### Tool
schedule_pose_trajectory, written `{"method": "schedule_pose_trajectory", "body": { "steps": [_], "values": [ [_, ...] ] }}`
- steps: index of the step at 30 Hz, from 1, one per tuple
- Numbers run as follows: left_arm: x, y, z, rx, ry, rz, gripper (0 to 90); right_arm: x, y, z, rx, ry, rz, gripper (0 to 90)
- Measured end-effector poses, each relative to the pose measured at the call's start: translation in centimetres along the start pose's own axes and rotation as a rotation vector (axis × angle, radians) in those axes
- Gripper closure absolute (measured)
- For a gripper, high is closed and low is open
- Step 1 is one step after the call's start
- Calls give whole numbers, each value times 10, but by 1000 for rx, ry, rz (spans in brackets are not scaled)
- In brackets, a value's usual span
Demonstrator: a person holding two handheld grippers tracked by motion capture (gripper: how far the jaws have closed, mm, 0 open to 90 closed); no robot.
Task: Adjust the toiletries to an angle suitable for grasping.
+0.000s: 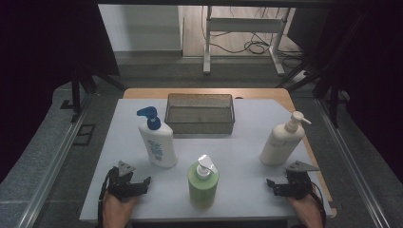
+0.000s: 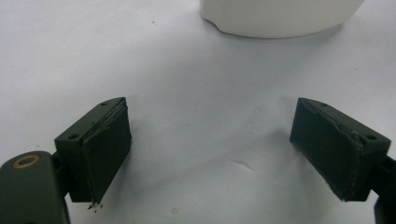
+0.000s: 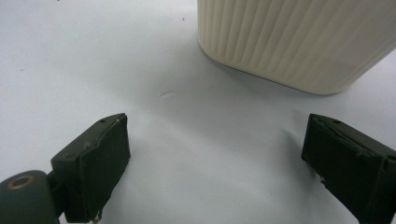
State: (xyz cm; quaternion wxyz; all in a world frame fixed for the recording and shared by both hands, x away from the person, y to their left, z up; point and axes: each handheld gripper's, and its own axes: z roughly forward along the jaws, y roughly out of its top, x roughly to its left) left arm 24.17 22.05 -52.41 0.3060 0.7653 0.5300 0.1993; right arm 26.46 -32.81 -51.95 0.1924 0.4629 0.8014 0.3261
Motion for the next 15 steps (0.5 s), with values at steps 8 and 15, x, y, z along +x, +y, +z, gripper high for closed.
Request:
{"method": "schedule_pose_trajectory", "body": {
  "steps": [8,15],
  "values": [
    [0,0,0,2,-4,-5,117,0,0,0,0,0,0,70],
    [0,0,0,2,-3,-6,117,0,0,0,0,0,0,70]
  ]
}}
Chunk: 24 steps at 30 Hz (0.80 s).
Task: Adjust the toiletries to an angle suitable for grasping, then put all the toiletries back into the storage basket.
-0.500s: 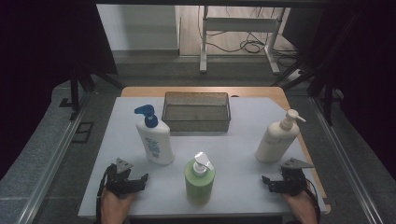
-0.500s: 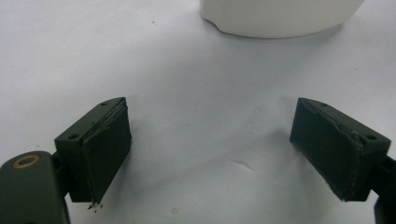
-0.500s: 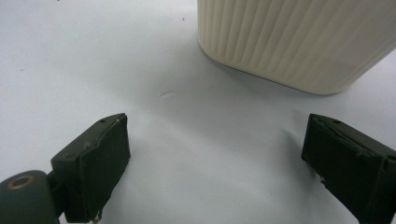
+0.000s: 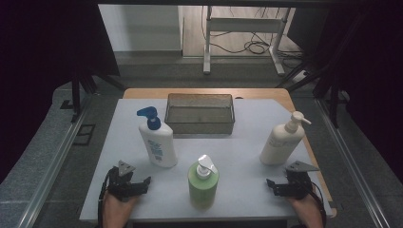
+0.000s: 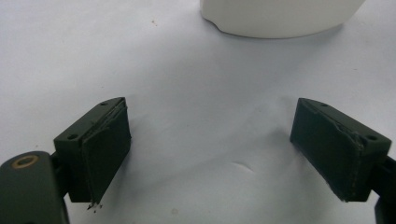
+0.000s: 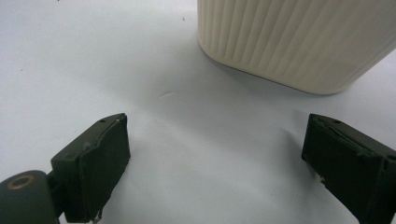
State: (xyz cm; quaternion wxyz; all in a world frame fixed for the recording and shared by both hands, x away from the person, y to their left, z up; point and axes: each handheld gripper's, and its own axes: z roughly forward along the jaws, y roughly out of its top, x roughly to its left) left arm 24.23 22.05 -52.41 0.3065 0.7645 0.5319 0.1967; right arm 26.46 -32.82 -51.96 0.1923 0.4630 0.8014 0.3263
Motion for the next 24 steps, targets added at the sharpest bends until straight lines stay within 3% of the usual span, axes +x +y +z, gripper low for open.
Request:
{"method": "schedule_pose_trajectory", "body": {
  "steps": [24],
  "values": [
    [0,0,0,1,-1,-1,117,-1,1,-1,1,6,6,80]
  ]
}}
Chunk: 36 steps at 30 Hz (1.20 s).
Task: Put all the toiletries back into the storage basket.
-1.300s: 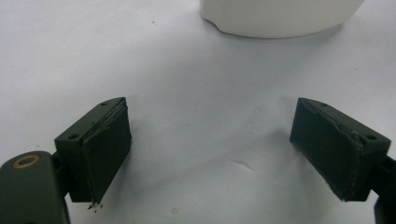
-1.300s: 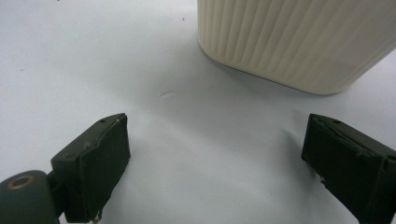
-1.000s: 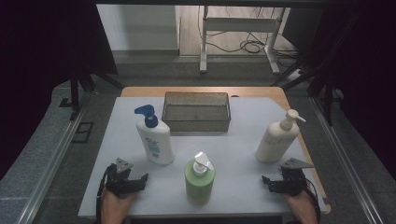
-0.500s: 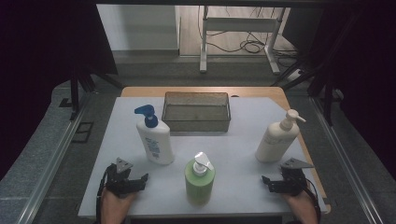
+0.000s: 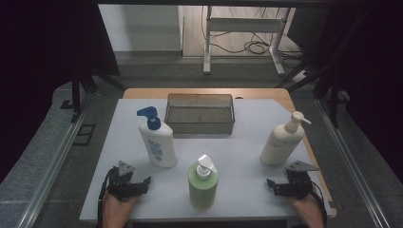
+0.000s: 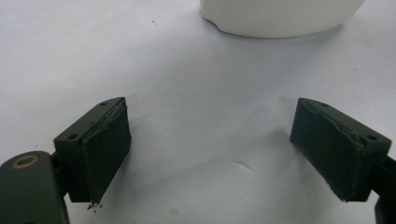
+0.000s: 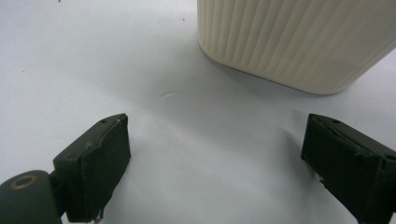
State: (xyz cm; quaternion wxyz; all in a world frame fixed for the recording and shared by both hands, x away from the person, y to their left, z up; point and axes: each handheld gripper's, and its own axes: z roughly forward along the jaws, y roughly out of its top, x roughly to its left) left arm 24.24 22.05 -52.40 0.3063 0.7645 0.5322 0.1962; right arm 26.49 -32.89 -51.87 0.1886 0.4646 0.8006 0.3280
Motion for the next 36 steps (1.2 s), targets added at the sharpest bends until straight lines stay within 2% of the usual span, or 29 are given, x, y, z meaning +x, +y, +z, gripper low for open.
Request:
{"method": "schedule_pose_trajectory", "body": {
  "steps": [6,16,19,20,21,22,24,25,26,28,29,30,31,32,33,34,36],
  "values": [
    [0,0,0,0,0,0,117,-3,0,-3,-1,8,-1,128],
    [0,0,0,0,0,0,117,-9,2,-8,3,18,5,133],
    [0,0,0,0,0,0,117,-13,4,-11,-1,15,16,162],
    [0,0,0,0,0,0,117,-14,5,-12,-1,12,21,183],
    [0,0,0,0,0,0,117,-18,5,-13,2,9,26,257],
    [0,0,0,0,-1,0,117,-18,5,-13,2,9,26,257],
    [0,0,0,0,0,0,117,-22,4,-14,6,1,29,313],
    [0,0,0,0,0,0,117,-26,4,-14,10,-11,34,382],
    [0,0,0,0,0,0,117,-26,4,-14,10,-11,34,382],
    [0,0,0,0,0,0,117,-30,4,-15,6,-24,43,437],
    [0,0,0,0,0,0,117,-33,5,-16,2,-33,46,514],
    [0,0,0,0,0,0,117,-33,5,-16,2,-33,46,514],
    [0,0,0,-1,0,0,117,-35,5,-16,0,-35,45,550],
    [0,0,0,0,0,0,117,-38,5,-17,-8,-42,49,627],
    [0,0,0,0,0,0,117,-38,5,-17,-8,-42,49,627],
    [0,0,0,0,0,0,117,-42,5,-16,-16,-45,58,707],
    [0,0,0,0,0,0,117,-45,6,-17,-24,-54,65,741]
  ]
}}
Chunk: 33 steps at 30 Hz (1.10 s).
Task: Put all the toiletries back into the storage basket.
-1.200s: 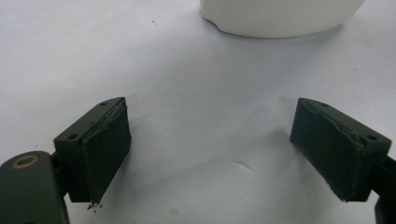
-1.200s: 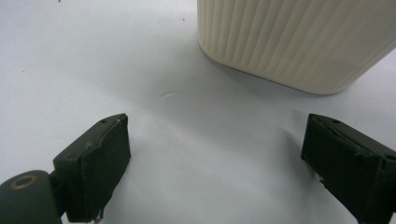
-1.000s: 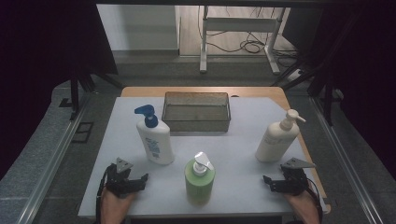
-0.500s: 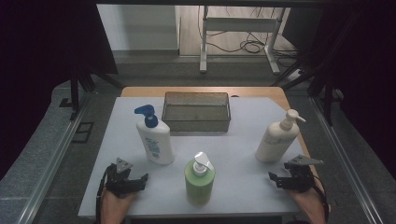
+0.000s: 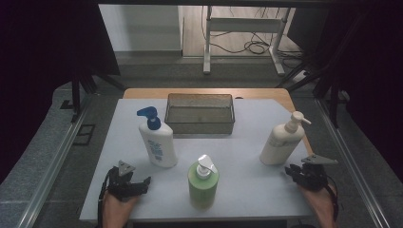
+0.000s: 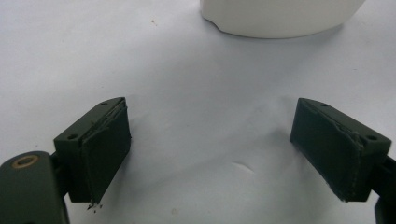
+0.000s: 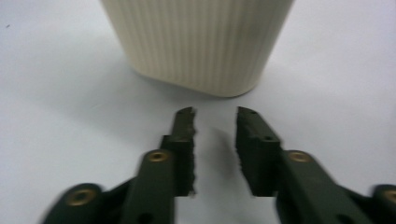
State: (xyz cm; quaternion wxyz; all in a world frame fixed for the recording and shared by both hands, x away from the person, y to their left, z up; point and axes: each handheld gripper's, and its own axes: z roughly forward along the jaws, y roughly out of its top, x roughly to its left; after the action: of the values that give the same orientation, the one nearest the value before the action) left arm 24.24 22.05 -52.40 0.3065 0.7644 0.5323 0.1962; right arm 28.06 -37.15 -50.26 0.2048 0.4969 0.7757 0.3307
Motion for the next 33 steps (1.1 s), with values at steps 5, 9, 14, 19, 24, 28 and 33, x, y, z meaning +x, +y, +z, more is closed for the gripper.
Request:
{"method": "schedule_pose_trajectory", "body": {
  "steps": [5,9,14,19,24,28,33],
  "values": [
    [0,0,0,0,0,0,117,-5,4,1,-5,-18,1,881],
    [0,0,0,0,1,0,117,-11,5,6,18,-35,13,893],
    [0,0,0,0,1,0,117,-15,8,11,25,-44,16,893],
    [0,0,0,0,1,0,116,-21,13,18,28,-49,24,892],
    [0,0,0,0,1,0,117,-26,17,22,23,-46,35,891],
    [0,0,0,0,1,-1,116,-33,21,27,17,-35,42,888],
    [0,0,0,0,1,-1,116,-38,26,32,1,-20,40,884]
  ]
}}
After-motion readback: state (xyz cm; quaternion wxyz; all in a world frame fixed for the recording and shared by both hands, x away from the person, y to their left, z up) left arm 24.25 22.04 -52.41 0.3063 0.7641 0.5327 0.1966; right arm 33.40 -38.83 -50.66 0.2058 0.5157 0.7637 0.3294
